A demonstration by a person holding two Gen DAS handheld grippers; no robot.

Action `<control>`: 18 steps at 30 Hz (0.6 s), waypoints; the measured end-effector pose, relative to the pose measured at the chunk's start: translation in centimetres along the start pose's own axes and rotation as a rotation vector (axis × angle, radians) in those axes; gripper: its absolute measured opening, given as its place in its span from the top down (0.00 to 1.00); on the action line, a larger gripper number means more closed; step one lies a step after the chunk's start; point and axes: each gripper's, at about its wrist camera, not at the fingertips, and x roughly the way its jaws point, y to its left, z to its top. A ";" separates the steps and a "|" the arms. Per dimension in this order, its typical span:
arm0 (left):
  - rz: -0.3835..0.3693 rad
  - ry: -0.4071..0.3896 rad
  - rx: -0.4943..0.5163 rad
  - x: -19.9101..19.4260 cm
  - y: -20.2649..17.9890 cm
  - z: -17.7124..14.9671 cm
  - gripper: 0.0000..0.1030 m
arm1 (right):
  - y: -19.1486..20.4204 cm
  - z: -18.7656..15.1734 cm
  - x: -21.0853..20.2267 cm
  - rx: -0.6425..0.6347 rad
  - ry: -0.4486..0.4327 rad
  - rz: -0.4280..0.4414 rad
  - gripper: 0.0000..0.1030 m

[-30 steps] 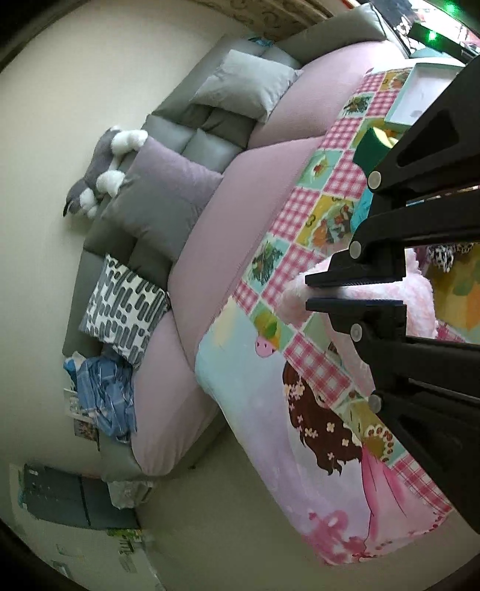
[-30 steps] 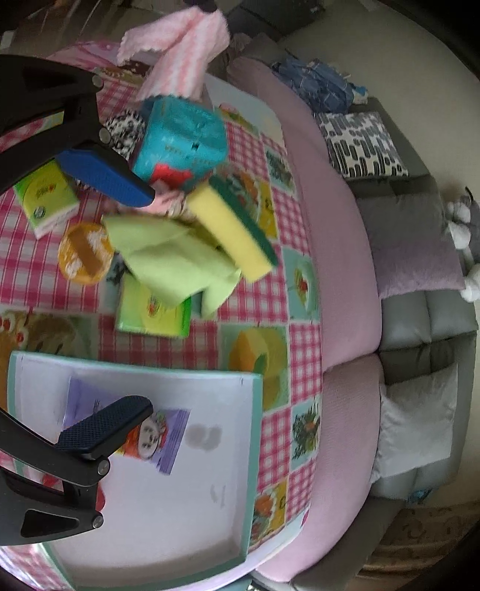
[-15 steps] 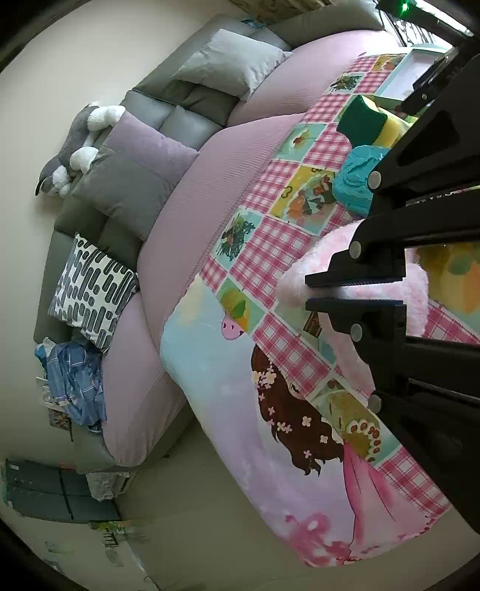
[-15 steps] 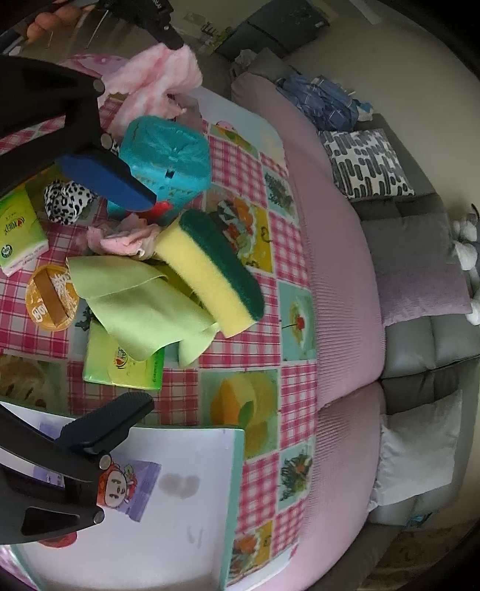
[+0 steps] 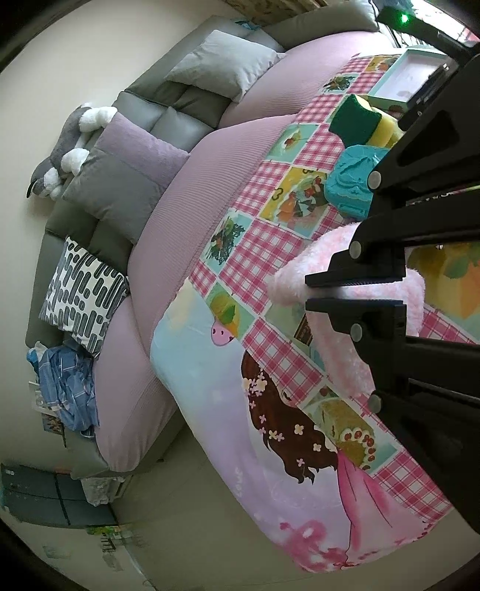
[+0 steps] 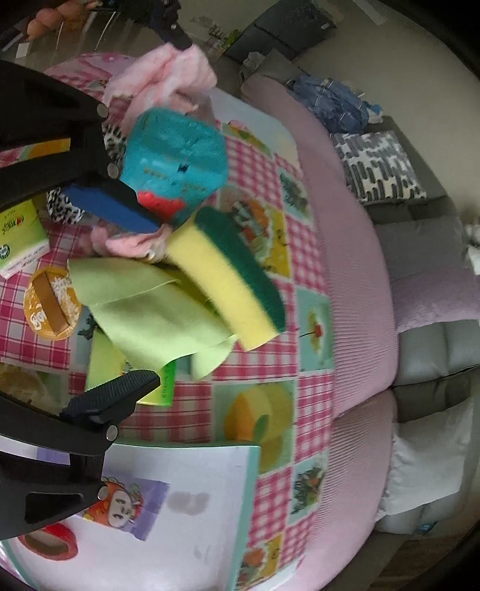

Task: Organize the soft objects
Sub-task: 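Hold the pink towel in the left gripper while the right gripper grasps the green-yellow sponge, then carry the pink towel and the sponge toward the white tray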

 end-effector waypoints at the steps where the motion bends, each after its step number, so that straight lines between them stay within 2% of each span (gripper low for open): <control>1: -0.001 0.001 0.001 0.0 0.0 0.0 0.94 | 0.2 0.2 -0.4 -0.005 -0.013 0.003 0.23; 7: -0.003 0.006 0.003 0.2 -0.2 0.0 0.94 | 1.5 1.3 -1.3 -0.030 -0.033 0.066 0.26; 11: -0.005 0.015 0.006 0.4 -0.3 -0.1 0.94 | 2.4 2.1 -0.8 -0.040 -0.025 0.098 0.31; 18: -0.007 0.033 0.014 1.0 -0.4 -0.1 0.94 | 2.0 2.6 0.3 0.014 -0.006 0.141 0.39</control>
